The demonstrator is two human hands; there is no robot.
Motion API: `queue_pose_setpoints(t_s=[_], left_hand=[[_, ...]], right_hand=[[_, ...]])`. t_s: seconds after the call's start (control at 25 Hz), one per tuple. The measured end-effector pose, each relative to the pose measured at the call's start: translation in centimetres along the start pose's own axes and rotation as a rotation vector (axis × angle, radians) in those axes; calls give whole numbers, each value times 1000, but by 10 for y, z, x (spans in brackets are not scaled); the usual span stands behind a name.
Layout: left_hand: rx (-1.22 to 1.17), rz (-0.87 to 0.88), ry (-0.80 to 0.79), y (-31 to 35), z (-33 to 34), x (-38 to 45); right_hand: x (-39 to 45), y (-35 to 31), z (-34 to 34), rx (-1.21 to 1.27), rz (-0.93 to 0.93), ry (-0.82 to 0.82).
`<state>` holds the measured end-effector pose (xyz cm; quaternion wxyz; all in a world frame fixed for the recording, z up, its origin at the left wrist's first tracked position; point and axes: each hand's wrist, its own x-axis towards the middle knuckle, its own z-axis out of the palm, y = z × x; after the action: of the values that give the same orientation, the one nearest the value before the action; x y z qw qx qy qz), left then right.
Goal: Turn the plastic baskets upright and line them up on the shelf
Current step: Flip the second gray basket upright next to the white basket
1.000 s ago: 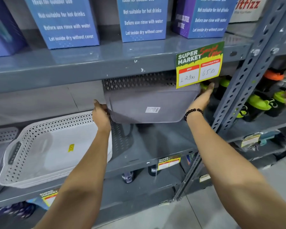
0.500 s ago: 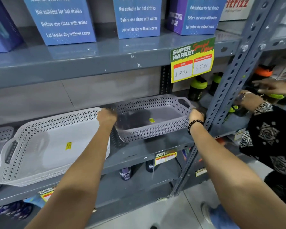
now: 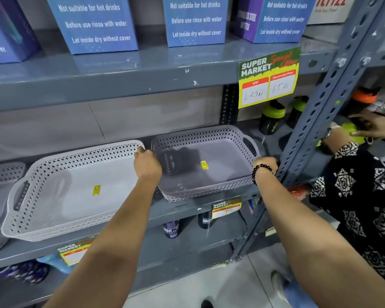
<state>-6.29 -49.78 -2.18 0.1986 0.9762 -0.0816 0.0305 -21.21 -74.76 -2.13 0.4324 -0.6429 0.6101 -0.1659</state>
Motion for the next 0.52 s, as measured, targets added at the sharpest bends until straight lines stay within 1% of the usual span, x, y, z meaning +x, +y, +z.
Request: queue_pose_setpoints(t_s=[0.08,0.12,0.2,0.28,0.32,0.4,0.52], left_hand=[[-15,8,0,-2,0,-2],[-37,16,1,-3,-1,-2],[-77,47,9,-7,-3,-3],[-114,60,31,-13,-8,-6],[-124,61,38,-15,-11,-8],[-126,44,50,-24,-19,-13],[-143,27,69,-44,-30,-19]], right_hand=[[-2,0,0,-7,-46,-54],[-6,0,0,-32,-69,-30],[-13,-3,4,-81,-124,87],[-25,-8,12,-166,-235,149],[-31,-11,15,-190,-294,152],[-49,-17,25,-164,-393,105],[-78,-25,46,-119,-460,-27]])
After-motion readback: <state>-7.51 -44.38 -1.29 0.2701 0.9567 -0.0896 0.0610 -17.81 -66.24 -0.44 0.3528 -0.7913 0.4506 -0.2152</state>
